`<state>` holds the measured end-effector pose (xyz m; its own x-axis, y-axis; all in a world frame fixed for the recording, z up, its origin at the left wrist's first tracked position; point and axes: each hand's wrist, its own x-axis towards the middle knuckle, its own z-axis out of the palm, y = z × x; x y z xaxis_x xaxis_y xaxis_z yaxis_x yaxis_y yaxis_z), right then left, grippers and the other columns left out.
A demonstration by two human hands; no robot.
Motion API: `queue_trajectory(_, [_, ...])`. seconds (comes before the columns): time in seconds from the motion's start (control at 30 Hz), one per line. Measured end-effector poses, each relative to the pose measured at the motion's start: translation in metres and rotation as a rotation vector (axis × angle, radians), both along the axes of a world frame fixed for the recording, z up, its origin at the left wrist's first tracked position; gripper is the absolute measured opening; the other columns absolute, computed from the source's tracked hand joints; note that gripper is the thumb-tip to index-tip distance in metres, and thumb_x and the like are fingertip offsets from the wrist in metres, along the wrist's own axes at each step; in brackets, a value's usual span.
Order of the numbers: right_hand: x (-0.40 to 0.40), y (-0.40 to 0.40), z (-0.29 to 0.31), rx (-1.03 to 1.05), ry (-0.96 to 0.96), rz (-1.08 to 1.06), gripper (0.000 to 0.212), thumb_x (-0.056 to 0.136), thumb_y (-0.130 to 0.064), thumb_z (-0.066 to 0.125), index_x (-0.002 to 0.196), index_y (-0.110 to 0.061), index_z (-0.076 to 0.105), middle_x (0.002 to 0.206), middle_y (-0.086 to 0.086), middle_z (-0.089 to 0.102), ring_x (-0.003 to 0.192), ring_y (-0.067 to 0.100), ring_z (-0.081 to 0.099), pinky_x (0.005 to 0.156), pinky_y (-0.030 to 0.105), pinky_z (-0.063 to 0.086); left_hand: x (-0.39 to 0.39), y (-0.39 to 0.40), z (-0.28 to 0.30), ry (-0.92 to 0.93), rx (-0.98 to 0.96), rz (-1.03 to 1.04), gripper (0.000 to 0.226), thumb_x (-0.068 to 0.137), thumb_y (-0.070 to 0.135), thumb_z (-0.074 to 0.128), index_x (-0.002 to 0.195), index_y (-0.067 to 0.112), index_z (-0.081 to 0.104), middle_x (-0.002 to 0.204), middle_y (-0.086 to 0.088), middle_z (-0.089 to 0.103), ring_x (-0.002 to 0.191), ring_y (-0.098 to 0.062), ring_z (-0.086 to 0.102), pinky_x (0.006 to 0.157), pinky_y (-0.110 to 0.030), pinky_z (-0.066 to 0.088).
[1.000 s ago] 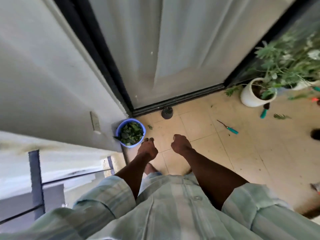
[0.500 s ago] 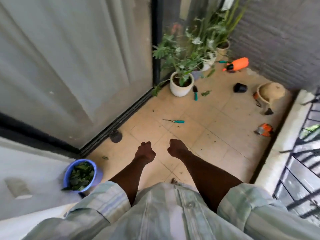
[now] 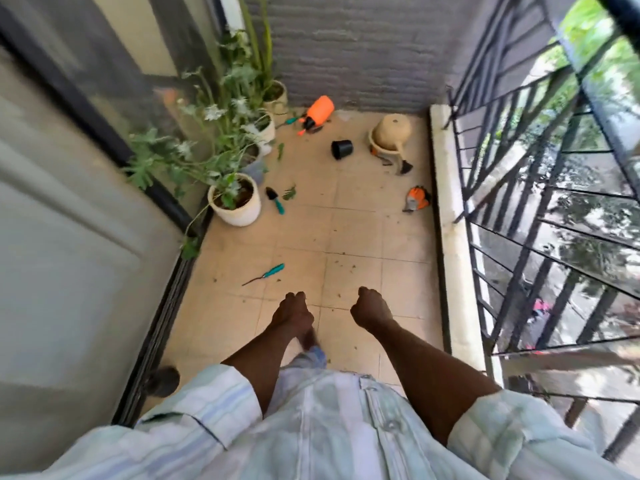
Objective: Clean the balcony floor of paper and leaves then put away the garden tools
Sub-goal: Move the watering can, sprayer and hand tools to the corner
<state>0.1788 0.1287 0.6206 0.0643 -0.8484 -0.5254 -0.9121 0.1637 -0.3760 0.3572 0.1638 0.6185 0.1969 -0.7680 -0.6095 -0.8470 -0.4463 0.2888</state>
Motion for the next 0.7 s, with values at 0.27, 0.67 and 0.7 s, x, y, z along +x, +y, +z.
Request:
queue_trajectory(0.27, [-0.032, -0.112, -0.017, 0.019, 0.030, -0.119, 0.027, 0.082, -0.005, 0.043, 0.107, -0.004, 0.053, 0.117, 0.018, 0.057, 0.107, 0.038, 0.057, 0.084, 0.038, 0.048, -0.023, -0.142, -0.019, 0.026, 0.007, -0.165, 0.048, 0.087, 0.017, 0.051, 0.135, 0.012, 0.047, 0.137, -0.014, 0.044, 0.125, -0.032, 0.048, 0.099, -0.038, 0.044])
queue_trajectory(0.67, [-0.014, -0.338, -0.007, -0.032, -0.055, -0.271, 0.039, 0.084, -0.006, 0.049, 0.122, -0.006, 0.054, 0.123, 0.015, 0.057, 0.105, 0.035, 0.061, 0.077, 0.033, 0.048, -0.015, -0.378, -0.020, 0.010, 0.032, -0.234, 0.053, 0.091, 0.021, 0.053, 0.142, 0.010, 0.041, 0.140, -0.015, 0.045, 0.123, -0.032, 0.050, 0.096, -0.038, 0.048])
queue_trajectory(0.7, [-0.017, -0.358, -0.008, -0.029, -0.063, -0.282, 0.043, 0.083, -0.005, 0.048, 0.125, -0.006, 0.053, 0.125, 0.015, 0.056, 0.106, 0.034, 0.060, 0.080, 0.034, 0.049, -0.018, -0.398, -0.022, 0.004, 0.038, -0.260, 0.054, 0.091, 0.021, 0.054, 0.143, 0.010, 0.041, 0.140, -0.014, 0.045, 0.124, -0.031, 0.050, 0.095, -0.037, 0.048])
